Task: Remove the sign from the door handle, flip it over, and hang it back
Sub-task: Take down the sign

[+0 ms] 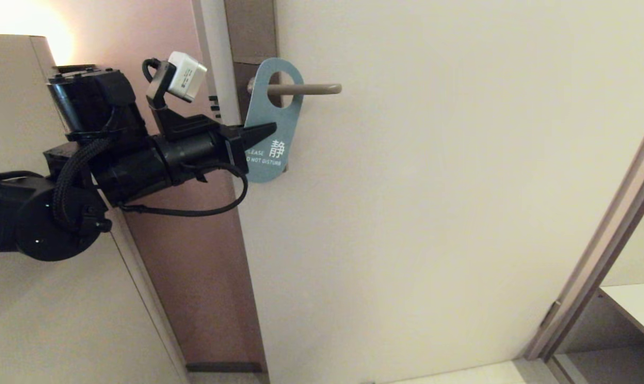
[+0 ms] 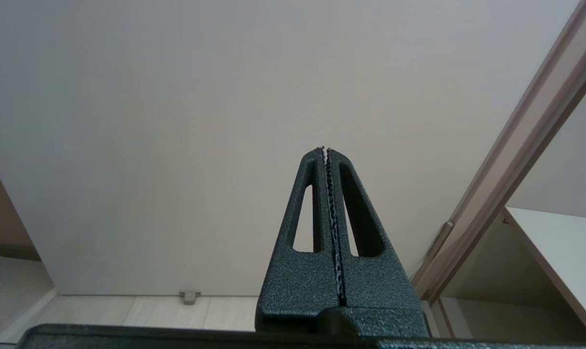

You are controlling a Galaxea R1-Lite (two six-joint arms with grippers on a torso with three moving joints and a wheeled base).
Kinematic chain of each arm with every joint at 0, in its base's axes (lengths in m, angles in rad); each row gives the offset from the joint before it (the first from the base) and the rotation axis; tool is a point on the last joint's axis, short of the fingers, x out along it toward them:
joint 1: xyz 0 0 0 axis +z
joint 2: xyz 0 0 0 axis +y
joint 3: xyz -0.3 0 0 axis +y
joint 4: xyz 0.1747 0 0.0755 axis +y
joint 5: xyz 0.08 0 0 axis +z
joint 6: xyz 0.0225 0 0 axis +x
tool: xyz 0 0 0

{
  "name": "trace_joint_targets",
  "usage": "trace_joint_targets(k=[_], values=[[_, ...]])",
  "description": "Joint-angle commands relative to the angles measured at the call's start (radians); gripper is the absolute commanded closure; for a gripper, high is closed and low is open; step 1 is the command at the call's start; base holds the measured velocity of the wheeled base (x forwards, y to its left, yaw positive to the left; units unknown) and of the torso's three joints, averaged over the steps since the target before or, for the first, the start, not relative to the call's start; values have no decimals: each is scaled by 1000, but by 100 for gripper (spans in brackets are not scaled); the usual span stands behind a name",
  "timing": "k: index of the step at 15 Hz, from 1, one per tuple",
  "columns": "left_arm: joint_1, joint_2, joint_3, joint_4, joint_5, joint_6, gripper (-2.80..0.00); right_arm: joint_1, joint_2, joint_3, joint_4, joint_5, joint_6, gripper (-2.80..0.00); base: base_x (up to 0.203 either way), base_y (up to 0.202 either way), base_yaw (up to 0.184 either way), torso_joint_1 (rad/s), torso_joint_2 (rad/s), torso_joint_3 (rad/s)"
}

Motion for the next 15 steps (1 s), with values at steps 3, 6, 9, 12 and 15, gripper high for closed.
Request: trace_joint_targets(k=[3,6,9,12,15], values=[[-3,31,-2,-10,0,1,0,0,1,0,0,1,-1,0,0,0,0,0,0,0],[-15,51,-17,-12,19,1,0,0,1,0,0,1,-2,0,0,0,0,0,0,0],[-17,86,-65,-13,32,1,0,0,1,0,0,1,-1,0,0,0,0,0,0,0],[-17,118,-108,-13,33,-2,0,0,1,0,0,1,0,0,0,0,0,0,0,0],[-34,142,-134,-13,34,-2,0,0,1,0,0,1,-2,0,0,0,0,0,0,0]])
